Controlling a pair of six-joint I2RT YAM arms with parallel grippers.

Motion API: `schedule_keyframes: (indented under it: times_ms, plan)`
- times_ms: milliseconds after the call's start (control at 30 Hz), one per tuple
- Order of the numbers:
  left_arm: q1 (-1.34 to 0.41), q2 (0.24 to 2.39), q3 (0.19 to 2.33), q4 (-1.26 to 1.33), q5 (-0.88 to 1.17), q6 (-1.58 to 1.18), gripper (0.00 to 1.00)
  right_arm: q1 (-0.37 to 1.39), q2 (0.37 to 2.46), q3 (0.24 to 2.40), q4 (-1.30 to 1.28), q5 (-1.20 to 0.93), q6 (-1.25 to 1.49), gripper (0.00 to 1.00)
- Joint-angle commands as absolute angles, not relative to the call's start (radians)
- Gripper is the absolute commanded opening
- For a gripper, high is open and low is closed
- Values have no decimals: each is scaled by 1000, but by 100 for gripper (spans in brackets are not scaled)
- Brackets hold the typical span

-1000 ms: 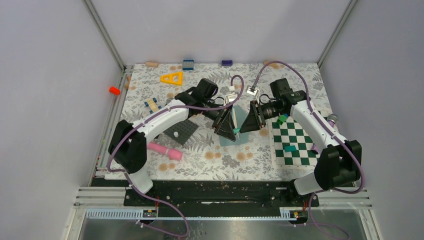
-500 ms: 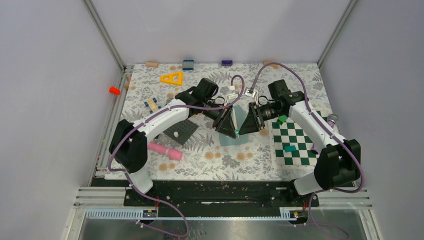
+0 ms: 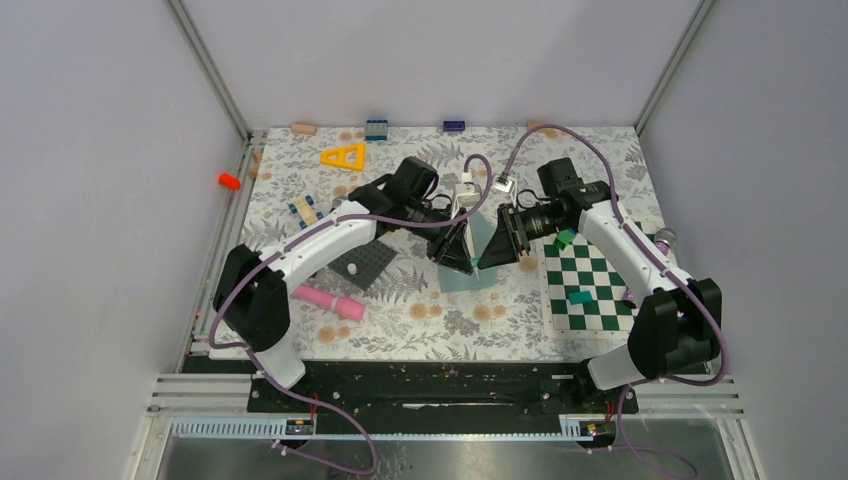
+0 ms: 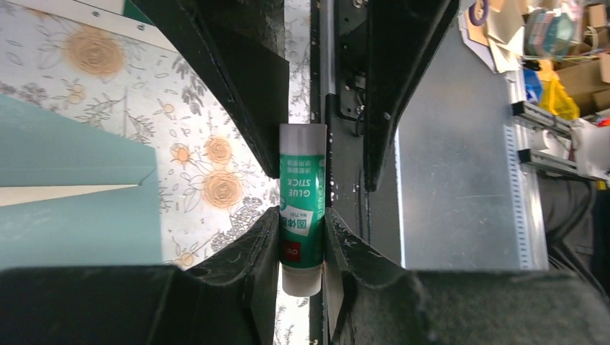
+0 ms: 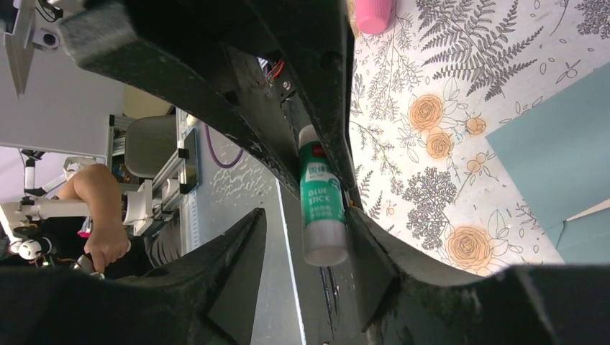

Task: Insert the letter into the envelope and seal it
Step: Unscrew the solid glue.

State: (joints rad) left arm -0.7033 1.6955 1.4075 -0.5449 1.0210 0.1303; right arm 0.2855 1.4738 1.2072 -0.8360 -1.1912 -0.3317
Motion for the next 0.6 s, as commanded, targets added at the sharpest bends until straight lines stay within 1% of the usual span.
schedule_keyframes:
  times_ms: [0, 100, 200, 300, 367, 567]
  plan:
    - [-711, 1613, 1409, -512, 919, 160, 13, 261, 1482, 1253, -838, -1232, -276, 53]
    - [-712, 1608, 1406, -507, 929, 162, 14, 240, 1484, 1250, -840, -1237, -284, 55]
    - [-713, 1624, 1417, -538, 985, 176, 15, 227, 1445, 1226, -836, -1224, -349, 56]
    - [-716, 1626, 1411, -539, 956, 182, 15, 224, 1426, 1225, -822, -1223, -328, 55]
    - [-724, 1623, 1408, -537, 921, 191, 15, 220, 1441, 1237, -818, -1245, -288, 54]
    - [-735, 1613, 1402, -528, 879, 191, 14, 219, 1485, 1238, -818, -1252, -259, 45]
